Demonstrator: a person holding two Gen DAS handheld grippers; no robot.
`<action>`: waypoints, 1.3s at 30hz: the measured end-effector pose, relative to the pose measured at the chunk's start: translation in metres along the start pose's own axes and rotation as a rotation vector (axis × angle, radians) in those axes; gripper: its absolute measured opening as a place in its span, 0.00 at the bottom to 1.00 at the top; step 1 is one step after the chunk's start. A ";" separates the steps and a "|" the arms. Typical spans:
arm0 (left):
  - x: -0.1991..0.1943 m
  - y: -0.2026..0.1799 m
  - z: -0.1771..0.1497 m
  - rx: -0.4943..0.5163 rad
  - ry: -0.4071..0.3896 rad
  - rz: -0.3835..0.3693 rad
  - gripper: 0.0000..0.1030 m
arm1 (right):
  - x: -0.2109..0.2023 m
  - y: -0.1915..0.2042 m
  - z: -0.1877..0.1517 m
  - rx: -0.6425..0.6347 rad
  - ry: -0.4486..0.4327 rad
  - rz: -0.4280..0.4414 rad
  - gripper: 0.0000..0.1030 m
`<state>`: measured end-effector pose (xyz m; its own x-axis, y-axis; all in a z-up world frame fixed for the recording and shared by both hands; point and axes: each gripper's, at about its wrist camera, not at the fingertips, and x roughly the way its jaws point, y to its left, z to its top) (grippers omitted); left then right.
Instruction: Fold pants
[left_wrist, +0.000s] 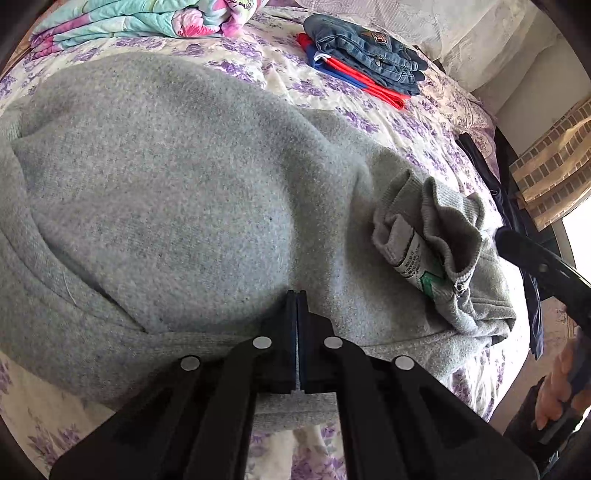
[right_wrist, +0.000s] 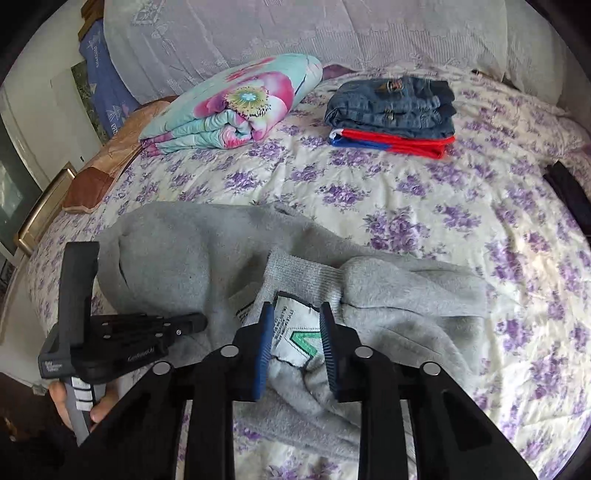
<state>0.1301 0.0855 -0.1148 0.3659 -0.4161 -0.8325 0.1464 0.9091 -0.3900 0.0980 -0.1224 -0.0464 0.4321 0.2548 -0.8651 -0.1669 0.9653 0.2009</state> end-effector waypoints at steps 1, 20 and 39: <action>0.000 0.000 0.000 0.001 0.001 0.000 0.01 | 0.020 -0.003 0.001 0.012 0.041 -0.010 0.20; -0.053 0.008 -0.013 -0.020 -0.041 -0.028 0.02 | 0.046 -0.022 0.023 0.155 -0.003 -0.064 0.15; -0.055 0.152 0.017 -0.545 -0.177 -0.095 0.79 | -0.076 -0.020 -0.079 0.176 -0.151 0.188 0.34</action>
<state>0.1473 0.2473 -0.1215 0.5294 -0.4425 -0.7238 -0.2908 0.7068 -0.6449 -0.0019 -0.1659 -0.0211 0.5370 0.4229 -0.7299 -0.1061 0.8922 0.4389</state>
